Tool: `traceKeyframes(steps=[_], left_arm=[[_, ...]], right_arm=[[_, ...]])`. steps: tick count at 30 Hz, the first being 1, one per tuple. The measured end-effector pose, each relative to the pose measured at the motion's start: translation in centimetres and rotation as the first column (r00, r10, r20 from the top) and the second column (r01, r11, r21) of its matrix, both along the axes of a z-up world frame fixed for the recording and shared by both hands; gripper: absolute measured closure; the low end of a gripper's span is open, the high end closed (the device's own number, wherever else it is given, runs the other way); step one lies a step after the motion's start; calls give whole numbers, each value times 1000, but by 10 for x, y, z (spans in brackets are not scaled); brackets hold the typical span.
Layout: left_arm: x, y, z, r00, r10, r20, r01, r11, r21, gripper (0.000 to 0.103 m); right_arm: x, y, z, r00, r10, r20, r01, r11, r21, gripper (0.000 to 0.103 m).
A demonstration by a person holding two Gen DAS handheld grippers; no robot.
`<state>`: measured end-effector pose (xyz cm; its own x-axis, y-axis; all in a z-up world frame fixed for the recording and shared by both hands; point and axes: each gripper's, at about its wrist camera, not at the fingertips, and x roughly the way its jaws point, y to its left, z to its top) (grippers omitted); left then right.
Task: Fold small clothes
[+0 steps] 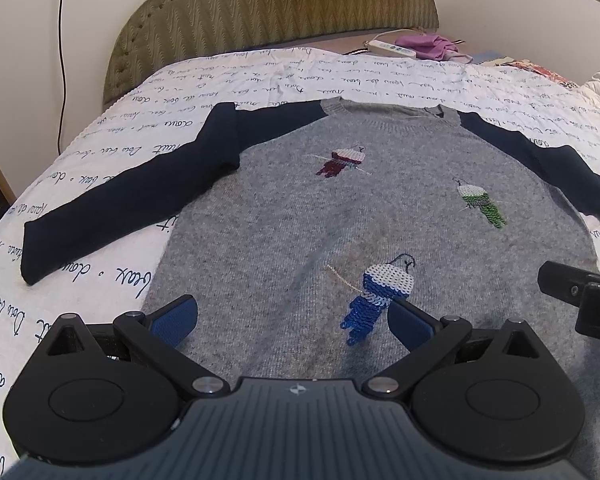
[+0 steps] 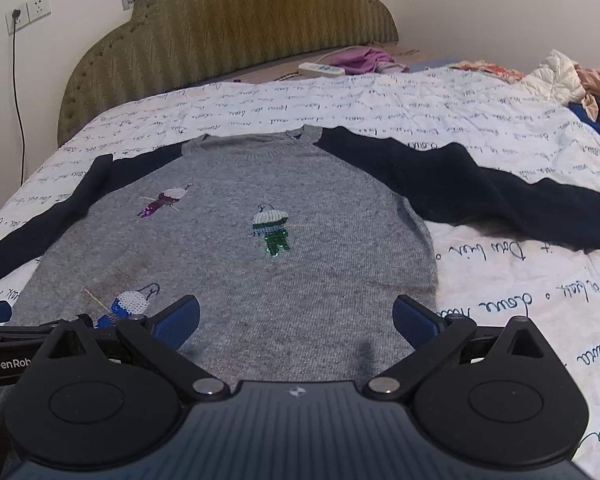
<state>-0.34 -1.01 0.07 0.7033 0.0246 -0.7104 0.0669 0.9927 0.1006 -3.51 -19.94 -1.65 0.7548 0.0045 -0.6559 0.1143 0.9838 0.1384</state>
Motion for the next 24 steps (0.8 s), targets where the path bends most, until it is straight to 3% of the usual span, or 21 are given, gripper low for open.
traceKeyframes(steps=[6, 24], left_arm=[[2, -1, -2, 1000, -2, -11, 2, 1000, 4, 1], [5, -13, -4, 1000, -11, -22, 12, 1000, 26, 1]], right_arm=[[0, -3, -5, 1000, 8, -26, -7, 1000, 23, 0], [-6, -15, -2, 999, 34, 37, -35, 999, 16, 0]])
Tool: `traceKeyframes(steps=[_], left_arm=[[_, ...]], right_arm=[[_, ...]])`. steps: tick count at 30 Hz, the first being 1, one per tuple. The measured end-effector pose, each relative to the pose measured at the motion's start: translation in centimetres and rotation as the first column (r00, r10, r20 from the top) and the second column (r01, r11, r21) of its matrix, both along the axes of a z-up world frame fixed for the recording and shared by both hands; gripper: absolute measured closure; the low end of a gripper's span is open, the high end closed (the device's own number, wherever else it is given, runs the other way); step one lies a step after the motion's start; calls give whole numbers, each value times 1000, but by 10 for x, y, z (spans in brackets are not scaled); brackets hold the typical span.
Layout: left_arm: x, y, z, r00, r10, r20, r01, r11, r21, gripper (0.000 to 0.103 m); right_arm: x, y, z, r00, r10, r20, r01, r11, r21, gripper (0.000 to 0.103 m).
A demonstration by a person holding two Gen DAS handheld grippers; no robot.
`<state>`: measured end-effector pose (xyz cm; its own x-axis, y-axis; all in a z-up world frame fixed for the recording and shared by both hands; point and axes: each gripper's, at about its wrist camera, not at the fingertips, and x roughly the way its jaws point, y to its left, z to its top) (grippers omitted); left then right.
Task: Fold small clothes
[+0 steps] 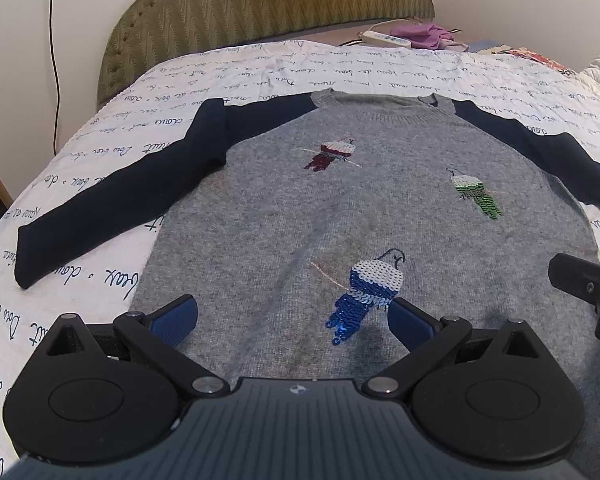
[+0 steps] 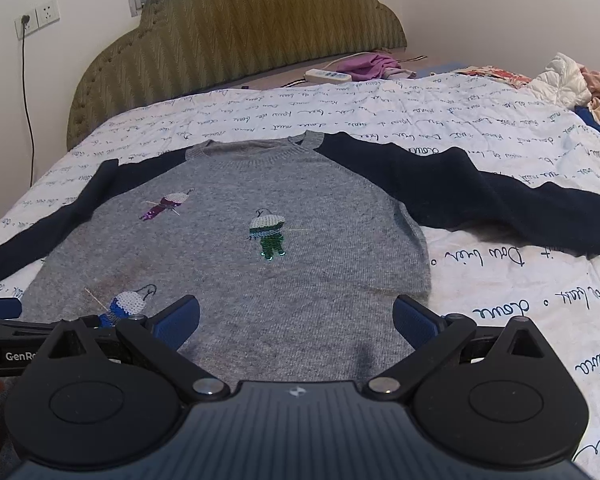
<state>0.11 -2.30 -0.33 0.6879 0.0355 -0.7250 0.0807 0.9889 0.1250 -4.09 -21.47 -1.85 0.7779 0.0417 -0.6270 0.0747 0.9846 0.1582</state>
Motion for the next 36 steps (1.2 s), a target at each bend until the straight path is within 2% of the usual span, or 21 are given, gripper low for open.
traceKeyframes(steps=[9, 14, 22, 30, 36], left_arm=[[0, -10, 0, 1000, -14, -2, 14, 1000, 13, 1], [1, -12, 0, 1000, -16, -3, 17, 1000, 13, 1], [2, -18, 1, 1000, -24, -2, 24, 1000, 17, 1], [4, -22, 2, 1000, -28, -2, 28, 999, 21, 1], [6, -29, 4, 999, -40, 0, 40, 999, 24, 1]], right_arm=[[-3, -4, 1, 999, 45, 28, -46, 998, 32, 0], [-3, -7, 3, 998, 54, 29, -55, 998, 25, 0], [-3, -12, 0, 997, 79, 23, -80, 995, 65, 0], [-3, -21, 0, 999, 38, 38, -41, 996, 79, 0], [0, -36, -3, 1000, 3, 24, -6, 991, 134, 0]])
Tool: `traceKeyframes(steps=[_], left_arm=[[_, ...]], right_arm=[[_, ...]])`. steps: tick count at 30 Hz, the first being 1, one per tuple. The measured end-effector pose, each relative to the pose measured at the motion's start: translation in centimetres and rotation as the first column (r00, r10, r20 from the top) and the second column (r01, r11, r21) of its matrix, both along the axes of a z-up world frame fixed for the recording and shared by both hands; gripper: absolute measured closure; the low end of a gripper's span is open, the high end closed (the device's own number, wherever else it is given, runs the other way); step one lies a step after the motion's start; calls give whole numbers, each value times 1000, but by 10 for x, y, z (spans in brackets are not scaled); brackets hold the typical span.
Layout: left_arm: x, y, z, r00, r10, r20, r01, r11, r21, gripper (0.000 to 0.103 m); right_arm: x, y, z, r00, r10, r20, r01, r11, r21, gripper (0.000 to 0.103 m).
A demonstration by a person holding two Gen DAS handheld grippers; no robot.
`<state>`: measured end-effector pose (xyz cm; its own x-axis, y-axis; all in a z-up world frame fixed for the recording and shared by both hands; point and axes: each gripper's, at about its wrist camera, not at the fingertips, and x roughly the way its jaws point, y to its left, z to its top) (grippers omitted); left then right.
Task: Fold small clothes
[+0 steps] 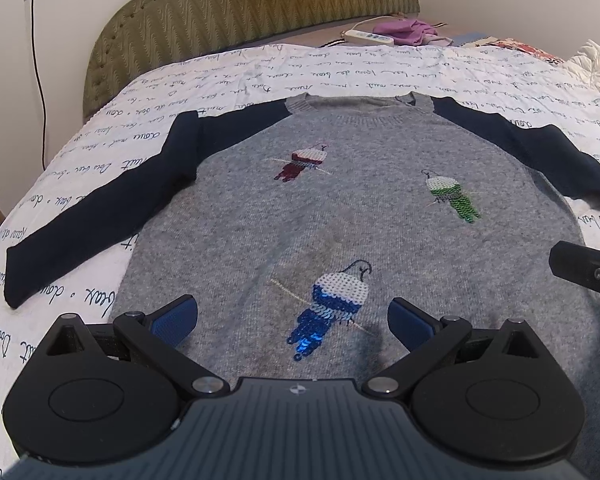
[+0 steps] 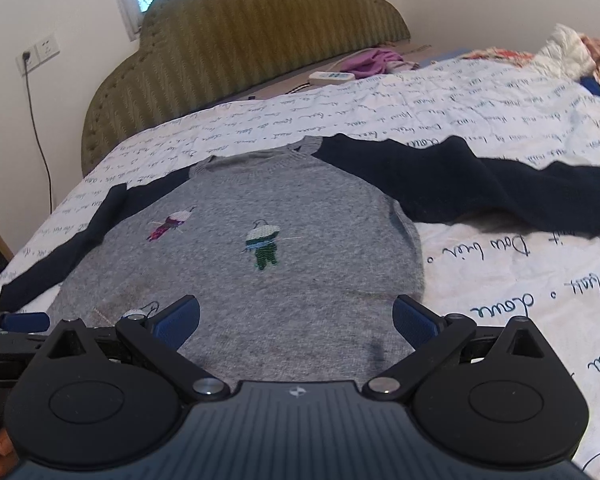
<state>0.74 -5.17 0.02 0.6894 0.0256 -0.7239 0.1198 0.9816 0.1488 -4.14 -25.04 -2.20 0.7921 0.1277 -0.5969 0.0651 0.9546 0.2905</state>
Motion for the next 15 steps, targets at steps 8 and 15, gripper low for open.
traceKeyframes(steps=[8, 15], left_arm=[[7, -17, 0, 1000, -22, -3, 22, 1000, 8, 1], [12, -37, 0, 998, -59, -3, 59, 998, 16, 1]], right_arm=[[0, -12, -1, 1000, -6, 14, 6, 1000, 1, 0], [3, -36, -6, 998, -63, 18, 63, 998, 19, 0]])
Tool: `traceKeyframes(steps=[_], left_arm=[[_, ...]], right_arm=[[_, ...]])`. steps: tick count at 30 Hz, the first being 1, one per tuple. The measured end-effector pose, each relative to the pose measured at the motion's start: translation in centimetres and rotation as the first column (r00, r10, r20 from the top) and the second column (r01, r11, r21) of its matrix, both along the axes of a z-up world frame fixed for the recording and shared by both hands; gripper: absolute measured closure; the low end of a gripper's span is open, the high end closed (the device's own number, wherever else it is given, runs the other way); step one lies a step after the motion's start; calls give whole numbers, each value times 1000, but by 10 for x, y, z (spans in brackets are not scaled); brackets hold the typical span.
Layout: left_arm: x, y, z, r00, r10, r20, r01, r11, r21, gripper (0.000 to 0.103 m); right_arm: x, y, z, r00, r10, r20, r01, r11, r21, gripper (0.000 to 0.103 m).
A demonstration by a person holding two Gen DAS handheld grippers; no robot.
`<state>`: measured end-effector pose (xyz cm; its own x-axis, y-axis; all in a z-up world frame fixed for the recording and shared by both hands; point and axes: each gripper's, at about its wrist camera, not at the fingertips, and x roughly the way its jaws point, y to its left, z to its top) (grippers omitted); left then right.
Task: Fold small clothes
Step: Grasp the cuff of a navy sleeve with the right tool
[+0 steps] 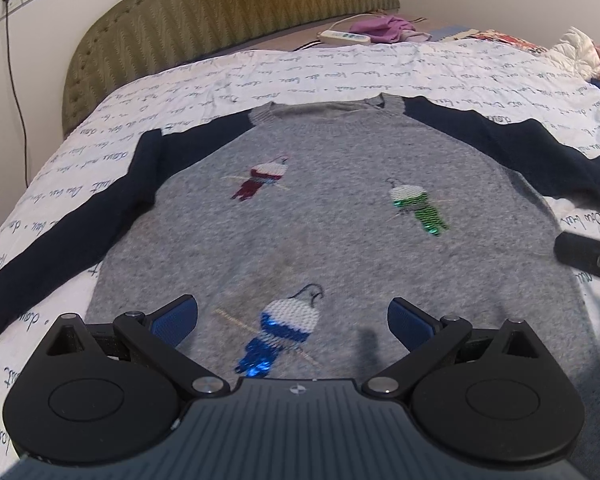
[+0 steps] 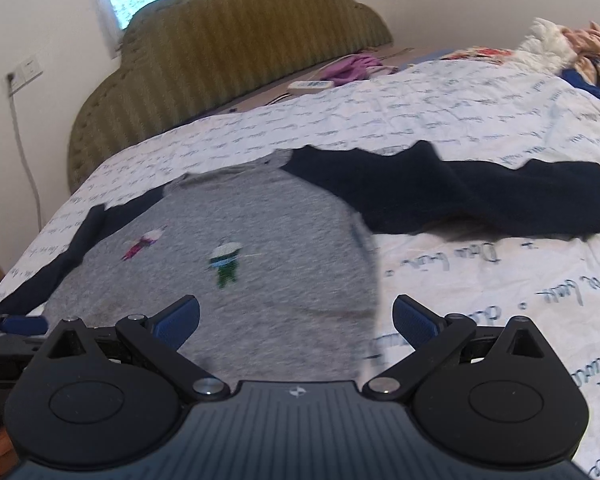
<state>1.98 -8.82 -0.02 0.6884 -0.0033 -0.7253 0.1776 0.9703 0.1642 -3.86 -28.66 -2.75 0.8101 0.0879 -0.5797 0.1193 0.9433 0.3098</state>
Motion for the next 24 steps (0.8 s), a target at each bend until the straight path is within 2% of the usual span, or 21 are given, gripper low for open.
traceKeyframes(steps=[5, 8, 10, 13, 15, 18, 20, 21, 24], left_arm=[[3, -9, -4, 1000, -24, -10, 24, 1000, 2, 1], [6, -12, -8, 999, -29, -21, 29, 1000, 9, 1], [9, -13, -11, 999, -28, -31, 28, 1000, 12, 1], [13, -13, -14, 999, -27, -44, 27, 1000, 15, 1], [15, -14, -16, 998, -29, -53, 30, 999, 22, 1], [17, -16, -18, 998, -35, -58, 37, 999, 36, 1], [18, -16, -19, 998, -37, -54, 40, 998, 48, 1], [19, -16, -19, 998, -36, -51, 39, 998, 55, 1], [23, -11, -18, 999, -23, -43, 25, 998, 64, 1]], right_arm=[[1, -42, -8, 992, -129, -15, 129, 992, 2, 0], [0, -80, -18, 970, -243, -28, 244, 969, 46, 0], [-3, -112, -27, 946, -323, -41, 325, 936, 131, 0], [-5, -155, -40, 901, -431, -55, 430, 868, 249, 0], [-4, -177, -46, 869, -492, -56, 486, 827, 281, 0], [3, -200, -48, 831, -556, -24, 537, 789, 299, 0], [12, -214, -50, 806, -591, -21, 570, 767, 296, 5], [16, -222, -53, 796, -605, -21, 582, 754, 304, 13], [27, -240, -59, 770, -635, -60, 618, 721, 314, 48]])
